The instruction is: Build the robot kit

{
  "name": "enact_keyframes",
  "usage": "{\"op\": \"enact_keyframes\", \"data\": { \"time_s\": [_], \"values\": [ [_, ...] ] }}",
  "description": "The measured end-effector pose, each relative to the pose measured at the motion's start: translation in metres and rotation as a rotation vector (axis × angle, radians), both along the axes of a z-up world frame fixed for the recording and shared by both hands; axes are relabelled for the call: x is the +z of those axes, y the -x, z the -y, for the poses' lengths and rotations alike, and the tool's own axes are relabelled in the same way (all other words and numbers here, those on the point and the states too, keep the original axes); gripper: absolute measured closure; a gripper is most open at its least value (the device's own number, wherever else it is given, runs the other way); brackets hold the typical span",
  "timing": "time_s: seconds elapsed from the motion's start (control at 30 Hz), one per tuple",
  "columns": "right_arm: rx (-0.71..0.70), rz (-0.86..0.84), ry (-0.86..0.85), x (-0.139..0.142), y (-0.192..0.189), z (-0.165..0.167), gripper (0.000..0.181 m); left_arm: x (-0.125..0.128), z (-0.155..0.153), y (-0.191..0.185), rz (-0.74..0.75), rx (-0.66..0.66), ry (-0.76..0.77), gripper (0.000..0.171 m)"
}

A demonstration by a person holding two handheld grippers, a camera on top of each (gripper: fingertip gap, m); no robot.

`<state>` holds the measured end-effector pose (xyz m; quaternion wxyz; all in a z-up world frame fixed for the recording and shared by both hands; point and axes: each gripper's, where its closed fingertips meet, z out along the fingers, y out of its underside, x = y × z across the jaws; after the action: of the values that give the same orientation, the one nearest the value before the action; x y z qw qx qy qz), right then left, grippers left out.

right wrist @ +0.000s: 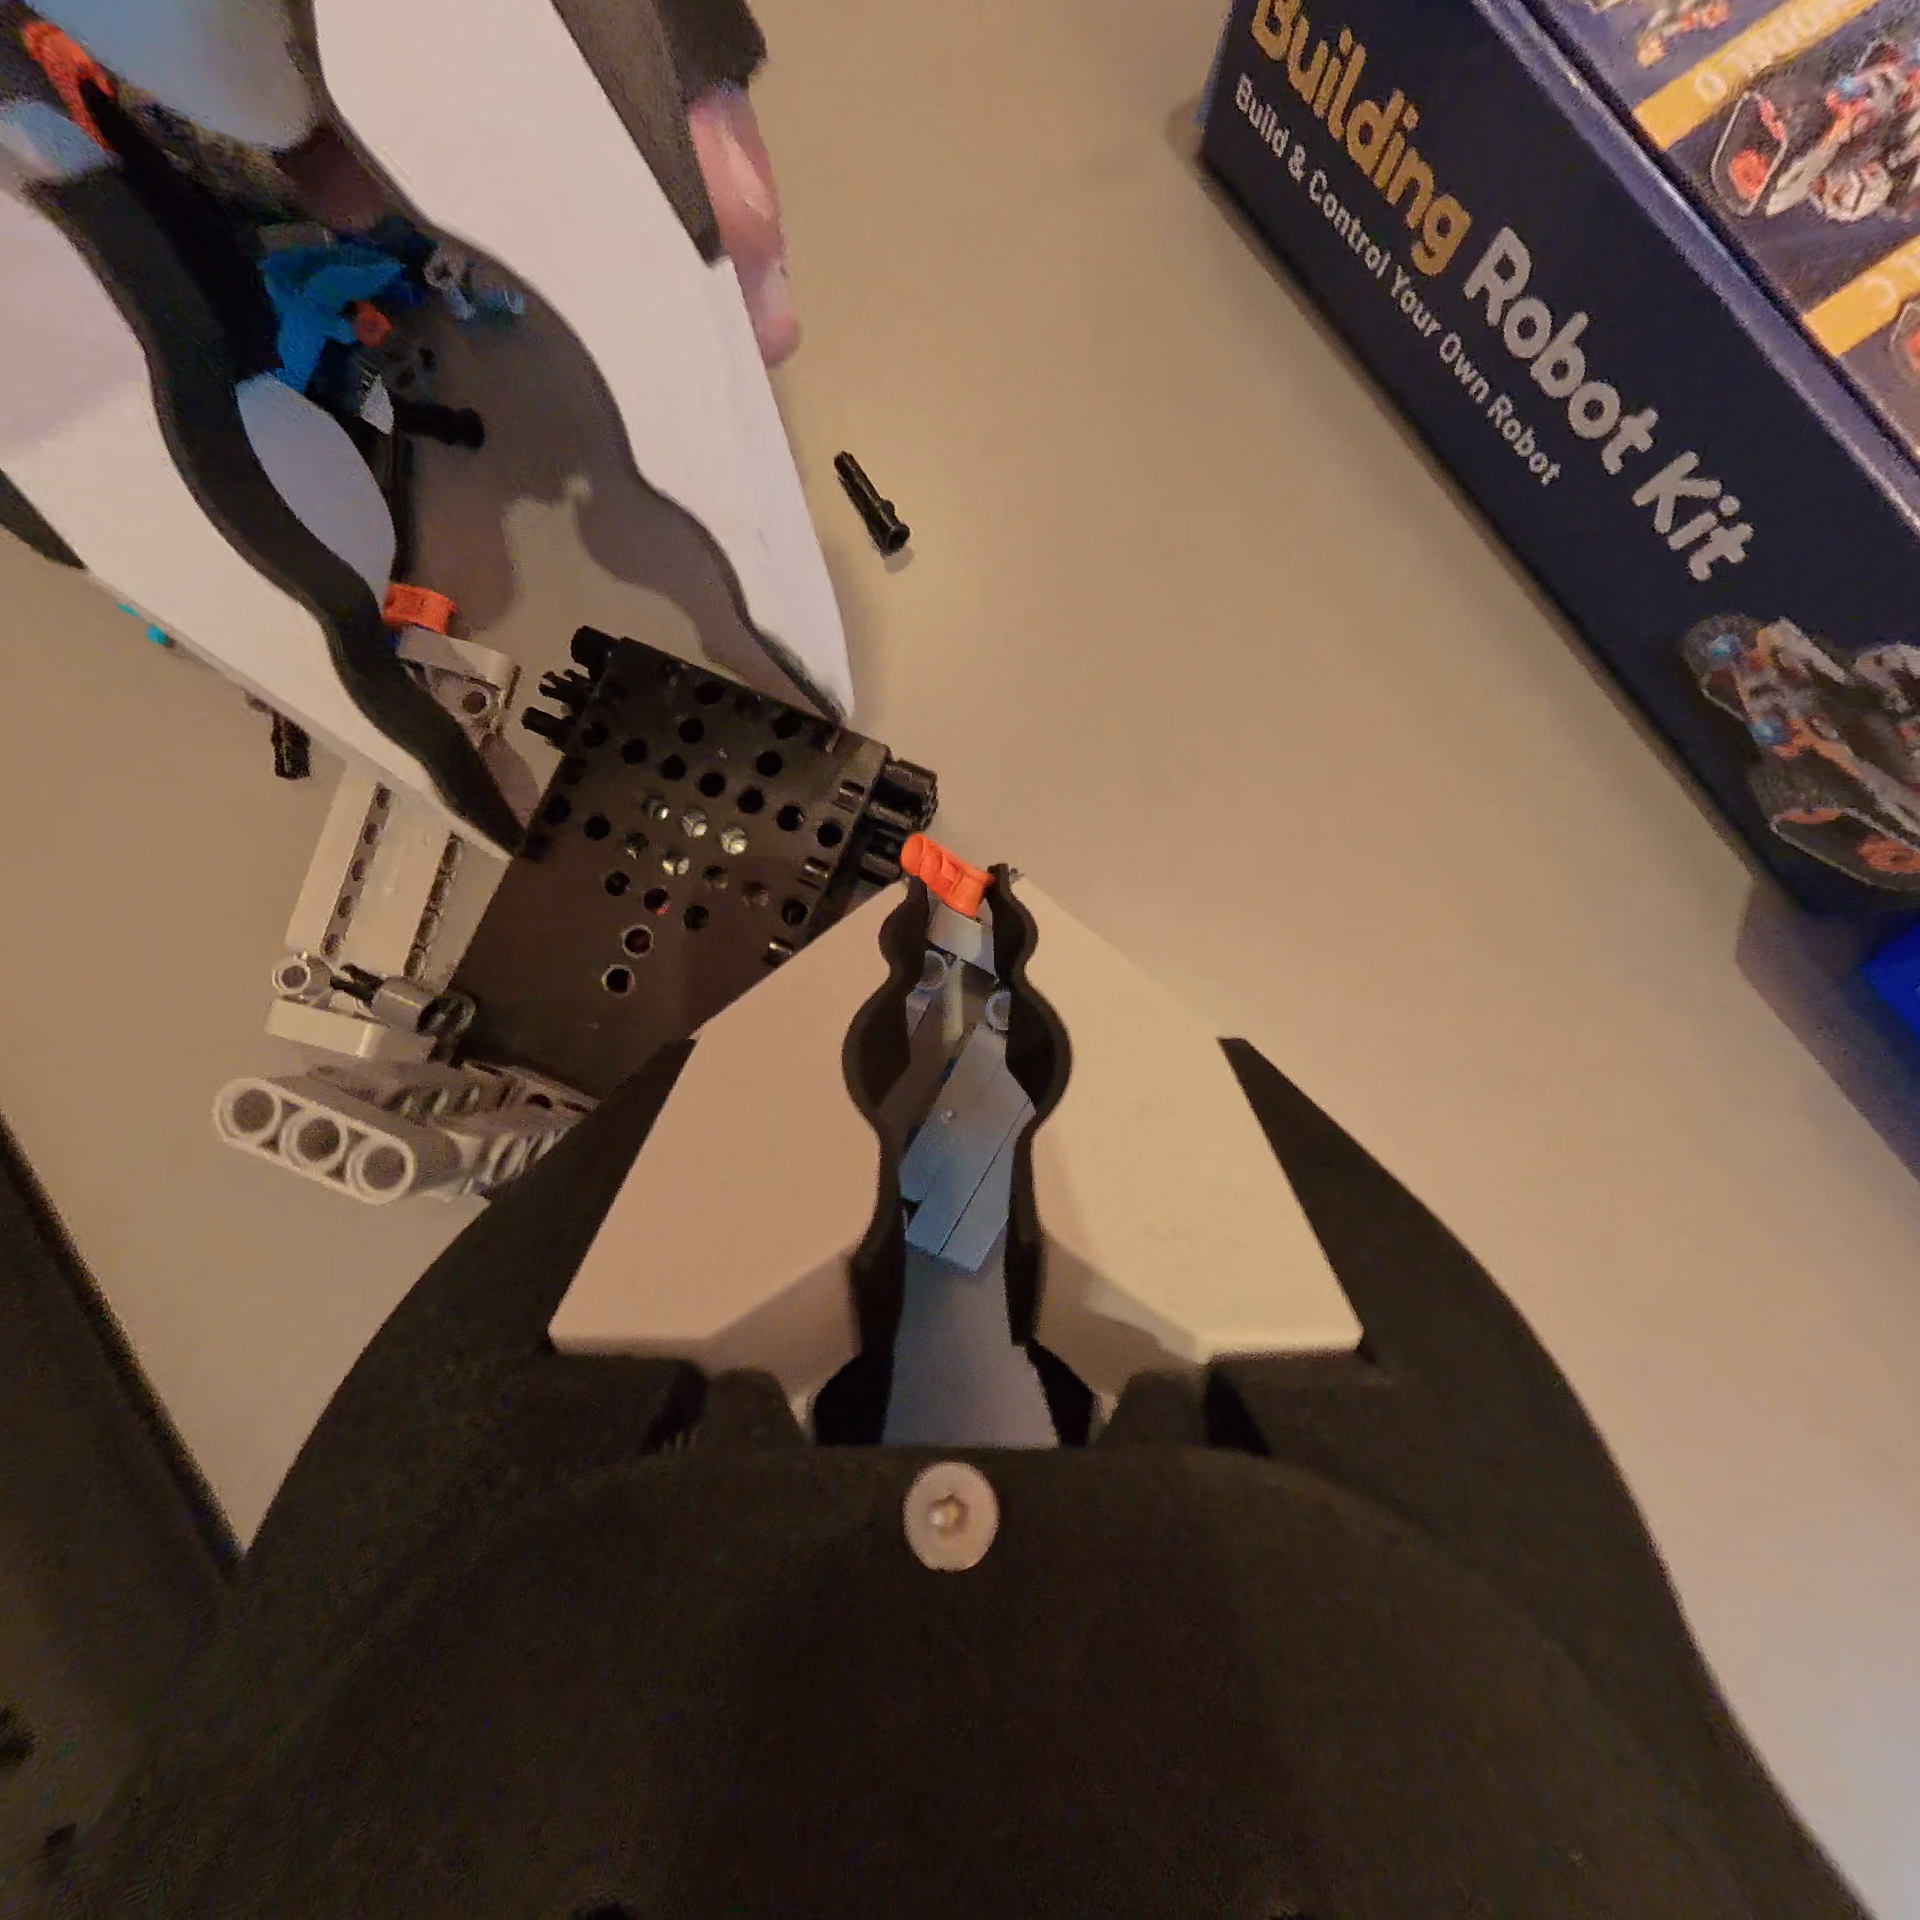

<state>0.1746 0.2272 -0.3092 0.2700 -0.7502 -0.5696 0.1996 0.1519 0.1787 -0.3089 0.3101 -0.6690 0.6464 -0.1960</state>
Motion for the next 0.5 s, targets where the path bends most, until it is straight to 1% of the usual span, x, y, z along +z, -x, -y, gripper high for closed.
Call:
{"op": "enact_keyframes", "data": {
  "time_s": [0.1, 0.17, 0.5],
  "values": [
    [0.001, 0.016, -0.022, 0.0012, 0.0035, -0.0027, 0.172, -0.0006, 0.0036, -0.0027, 0.007, -0.021, -0.006, 0.119],
    [0.010, 0.031, -0.024, 0.0012, 0.0036, -0.0015, 0.173, -0.0008, 0.0032, -0.0031, 0.003, -0.024, -0.020, 0.119],
    [0.073, 0.089, -0.148, 0.0045, 0.0073, 0.0002, 0.175, -0.0013, 0.0025, -0.0014, 0.008, -0.040, -0.044, 0.121]
  ]
}}
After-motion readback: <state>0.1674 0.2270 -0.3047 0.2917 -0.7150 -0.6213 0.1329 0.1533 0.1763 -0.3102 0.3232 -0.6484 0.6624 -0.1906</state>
